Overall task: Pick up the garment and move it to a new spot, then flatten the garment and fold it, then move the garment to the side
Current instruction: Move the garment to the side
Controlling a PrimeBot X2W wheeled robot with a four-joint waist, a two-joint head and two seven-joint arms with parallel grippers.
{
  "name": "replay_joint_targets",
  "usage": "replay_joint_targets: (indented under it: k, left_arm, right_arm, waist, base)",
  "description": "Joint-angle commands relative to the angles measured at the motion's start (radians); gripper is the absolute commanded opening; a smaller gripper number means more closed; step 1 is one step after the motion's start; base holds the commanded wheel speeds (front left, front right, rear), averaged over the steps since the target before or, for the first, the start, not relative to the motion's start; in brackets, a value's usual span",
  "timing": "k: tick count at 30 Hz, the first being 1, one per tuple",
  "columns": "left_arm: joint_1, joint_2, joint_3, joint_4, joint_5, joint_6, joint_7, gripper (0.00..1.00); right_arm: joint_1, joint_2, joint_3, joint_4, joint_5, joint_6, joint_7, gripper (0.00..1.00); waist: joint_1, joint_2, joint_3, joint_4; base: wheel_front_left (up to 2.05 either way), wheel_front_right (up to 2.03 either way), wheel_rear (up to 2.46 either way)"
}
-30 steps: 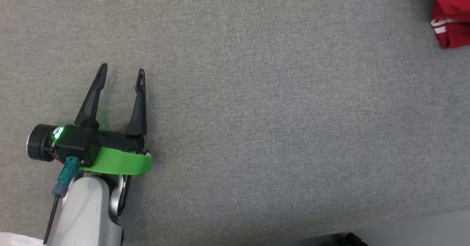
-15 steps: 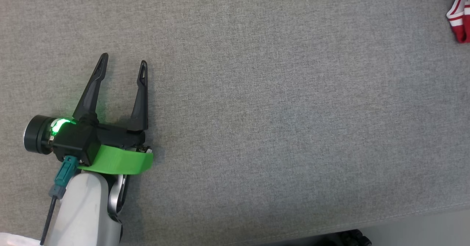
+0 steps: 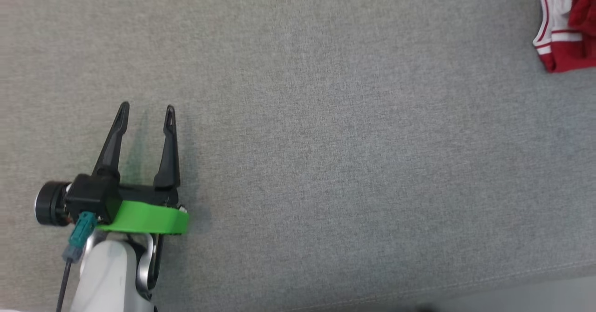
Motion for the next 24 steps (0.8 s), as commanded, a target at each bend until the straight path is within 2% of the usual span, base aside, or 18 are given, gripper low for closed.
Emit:
replay_joint_targets:
  k: [1,6,15,24]
  left_arm:
    - [0.027,-0.004,0.01,0.008,-0.009,0.004,0.001,1.0]
    - [0.08,-0.011,0.041,0.019,-0.024,0.008,0.001,1.0]
    - [0.156,-0.027,0.072,0.036,-0.025,0.005,0.001,1.0]
    - [0.19,-0.035,0.085,0.06,-0.025,-0.003,0.001,1.0]
  right_arm:
    - [0.032,0.024,-0.013,-0.014,-0.005,-0.002,-0.009,1.0]
    - [0.116,0.095,-0.114,-0.141,-0.047,-0.002,-0.01,1.0]
    - [0.468,0.233,-0.373,-0.404,-0.197,-0.002,-0.01,1.0]
    - [0.776,0.36,-0.53,-0.576,-0.268,-0.002,-0.01,1.0]
  waist:
    - [0.0,0.0,-0.099,0.022]
    - [0.0,0.0,-0.178,0.038]
    - [0.0,0.0,-0.297,0.067]
    - [0.0,0.0,-0.376,0.08]
  base:
    - [0.0,0.0,0.0]
    - [0.0,0.0,0.0]
    - [0.0,0.0,0.0]
    - [0.0,0.0,0.0]
